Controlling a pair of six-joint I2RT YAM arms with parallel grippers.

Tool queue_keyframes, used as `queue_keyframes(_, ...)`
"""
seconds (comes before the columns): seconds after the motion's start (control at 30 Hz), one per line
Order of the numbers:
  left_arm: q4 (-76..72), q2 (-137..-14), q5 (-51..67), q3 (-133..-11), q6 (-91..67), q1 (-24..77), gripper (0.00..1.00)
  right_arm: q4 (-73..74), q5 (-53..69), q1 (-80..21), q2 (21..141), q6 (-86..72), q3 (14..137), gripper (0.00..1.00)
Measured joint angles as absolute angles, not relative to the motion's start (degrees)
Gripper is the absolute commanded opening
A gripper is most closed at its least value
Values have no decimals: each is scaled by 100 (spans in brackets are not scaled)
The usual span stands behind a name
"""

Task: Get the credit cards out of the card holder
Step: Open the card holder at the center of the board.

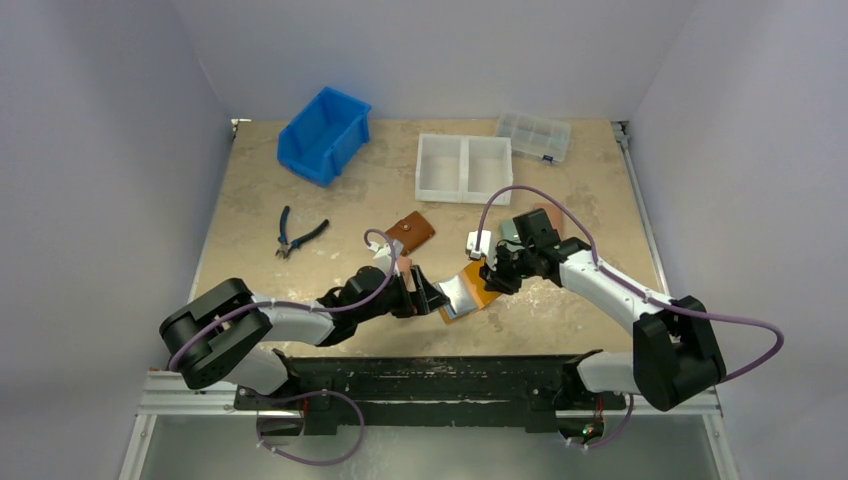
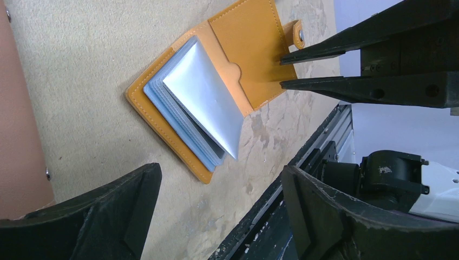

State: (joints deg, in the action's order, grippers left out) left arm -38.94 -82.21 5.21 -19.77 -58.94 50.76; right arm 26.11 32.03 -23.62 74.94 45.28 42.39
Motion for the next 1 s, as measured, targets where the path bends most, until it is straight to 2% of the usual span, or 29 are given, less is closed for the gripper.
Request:
queue_keyframes(0.43,-3892,-8259,506,-1981,-5878,5183,86,2613,3205,-2362,7494,4528,4239,31)
queue_keyframes(1.0,-3959,-8331,141,-2025,-5979,5382,67,2517,3221,-2362,7568,4324,4239,13)
